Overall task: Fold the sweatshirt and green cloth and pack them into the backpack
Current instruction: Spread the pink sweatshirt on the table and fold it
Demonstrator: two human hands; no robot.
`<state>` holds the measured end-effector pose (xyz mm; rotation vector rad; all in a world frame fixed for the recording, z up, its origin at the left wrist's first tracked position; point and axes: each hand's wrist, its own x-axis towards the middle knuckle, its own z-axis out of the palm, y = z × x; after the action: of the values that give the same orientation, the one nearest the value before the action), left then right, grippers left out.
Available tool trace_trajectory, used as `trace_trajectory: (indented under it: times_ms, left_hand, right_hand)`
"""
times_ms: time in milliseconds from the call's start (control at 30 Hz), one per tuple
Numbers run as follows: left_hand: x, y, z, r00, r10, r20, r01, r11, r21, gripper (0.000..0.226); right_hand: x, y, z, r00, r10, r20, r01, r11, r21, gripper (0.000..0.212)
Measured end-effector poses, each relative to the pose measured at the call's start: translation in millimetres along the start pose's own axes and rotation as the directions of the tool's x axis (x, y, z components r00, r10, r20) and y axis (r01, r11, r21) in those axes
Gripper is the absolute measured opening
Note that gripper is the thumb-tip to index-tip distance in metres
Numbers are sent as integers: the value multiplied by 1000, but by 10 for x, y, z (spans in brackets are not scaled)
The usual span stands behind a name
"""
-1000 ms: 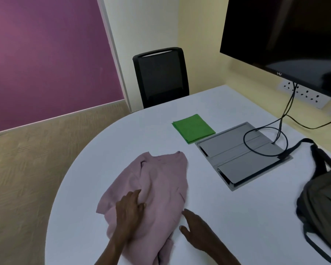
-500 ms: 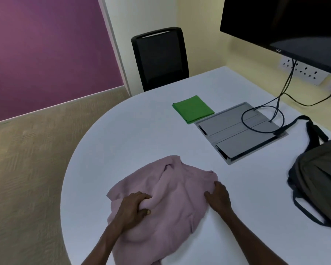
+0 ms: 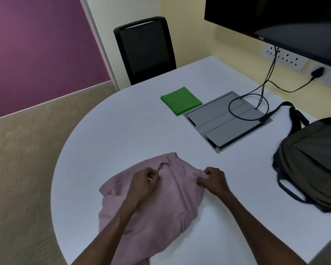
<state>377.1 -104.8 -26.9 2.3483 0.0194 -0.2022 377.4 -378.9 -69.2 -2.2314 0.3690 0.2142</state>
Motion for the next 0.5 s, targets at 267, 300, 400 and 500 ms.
trace_trajectory:
  times_ms: [267,300,400,500]
  left_hand:
    - [-330,681,142,817,-305,489,567,578,-587,49]
    - [-383,705,155,795,-327,510,604,497,-623,47]
    - [-508,691,163,793,-403,457,596,361,-717,45]
    - [-637,657,89,789,-418,450,584,283,-761,42]
  right_hand:
    - [-681,-883,117,958,-271,-97,281,954,105,19]
    - [-804,-968,162,961,-263,-86,273,951,146,24]
    - [-1053,-1046,249,976,-219,12,211,951,225,7]
    - [-1204,-975,246,945,-288,153,256,947,195,20]
